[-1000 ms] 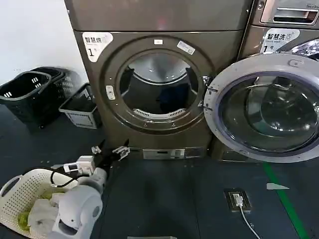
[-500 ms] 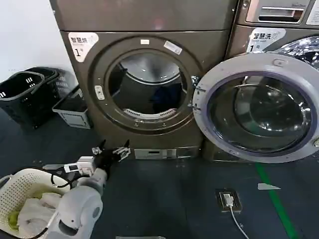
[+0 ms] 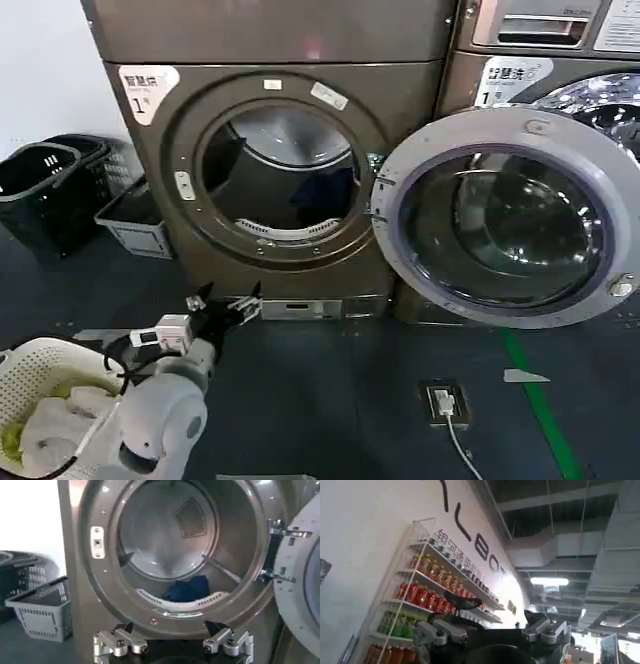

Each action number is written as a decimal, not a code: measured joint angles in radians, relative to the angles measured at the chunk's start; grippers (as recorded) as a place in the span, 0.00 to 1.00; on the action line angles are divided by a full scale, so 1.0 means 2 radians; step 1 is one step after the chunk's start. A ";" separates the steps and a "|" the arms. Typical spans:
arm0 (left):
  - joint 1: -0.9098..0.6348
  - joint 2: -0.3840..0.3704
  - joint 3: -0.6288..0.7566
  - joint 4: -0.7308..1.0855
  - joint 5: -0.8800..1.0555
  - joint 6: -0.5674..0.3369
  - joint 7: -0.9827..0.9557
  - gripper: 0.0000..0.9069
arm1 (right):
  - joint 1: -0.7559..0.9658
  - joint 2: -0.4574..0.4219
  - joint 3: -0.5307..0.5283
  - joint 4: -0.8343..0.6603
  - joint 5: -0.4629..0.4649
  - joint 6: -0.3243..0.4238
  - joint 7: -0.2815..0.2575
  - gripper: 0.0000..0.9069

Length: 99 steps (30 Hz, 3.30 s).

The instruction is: Grasp the clothes from the dryer.

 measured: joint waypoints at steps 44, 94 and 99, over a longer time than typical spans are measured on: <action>-0.012 -0.001 0.011 0.009 0.015 -0.006 0.009 1.00 | -0.004 0.002 0.003 0.005 0.017 0.018 -0.008 1.00; -0.028 0.000 0.019 0.022 0.018 -0.007 0.011 1.00 | -0.005 0.002 0.004 0.007 0.020 0.019 -0.013 1.00; -0.029 -0.001 0.020 0.023 0.019 -0.007 0.011 1.00 | -0.005 0.002 0.005 0.007 0.020 0.019 -0.013 1.00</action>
